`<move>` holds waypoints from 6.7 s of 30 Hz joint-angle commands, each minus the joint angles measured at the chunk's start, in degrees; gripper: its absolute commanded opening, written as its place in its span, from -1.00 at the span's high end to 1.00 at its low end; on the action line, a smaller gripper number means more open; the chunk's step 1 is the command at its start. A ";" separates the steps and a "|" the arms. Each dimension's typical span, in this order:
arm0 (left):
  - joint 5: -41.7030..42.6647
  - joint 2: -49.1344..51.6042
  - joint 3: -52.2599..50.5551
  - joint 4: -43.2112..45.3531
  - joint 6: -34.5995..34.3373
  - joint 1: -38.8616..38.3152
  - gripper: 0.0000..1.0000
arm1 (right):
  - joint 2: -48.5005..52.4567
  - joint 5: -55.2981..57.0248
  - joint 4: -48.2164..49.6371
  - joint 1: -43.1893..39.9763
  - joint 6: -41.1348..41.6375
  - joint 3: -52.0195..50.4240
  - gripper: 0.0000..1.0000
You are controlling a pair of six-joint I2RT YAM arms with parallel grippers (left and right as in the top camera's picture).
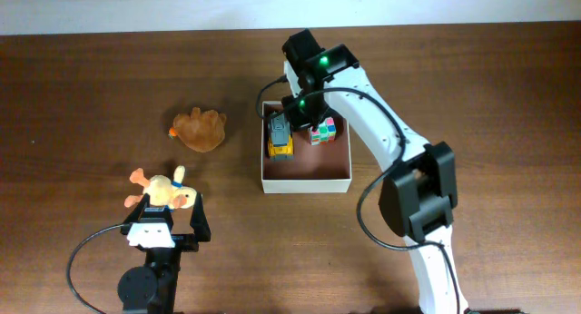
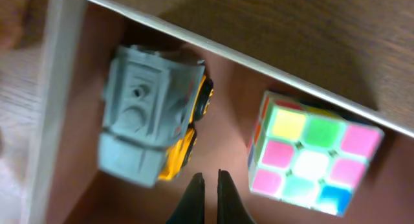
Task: Pack container
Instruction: 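Lower the cube into the box and release it, then move the right gripper to the wooden rattle drum, then grasp the rattle drum by its wooden handle with the right gripper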
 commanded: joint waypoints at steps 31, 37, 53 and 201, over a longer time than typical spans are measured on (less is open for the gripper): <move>-0.20 -0.44 -0.37 -0.04 0.90 0.24 -0.98 | 6.40 9.86 4.50 -3.58 -4.17 0.33 0.81; -0.20 -0.44 -0.39 -0.04 0.90 0.24 -0.98 | 6.40 10.29 4.72 -4.87 -4.15 0.79 0.80; -0.20 -0.44 -0.39 -0.04 0.90 0.24 -0.98 | 6.21 6.60 -7.63 -2.38 -7.54 19.87 0.60; -0.20 -0.44 -0.37 -0.04 0.90 0.24 -0.98 | -22.86 -10.97 9.16 -37.68 -11.08 -39.76 0.76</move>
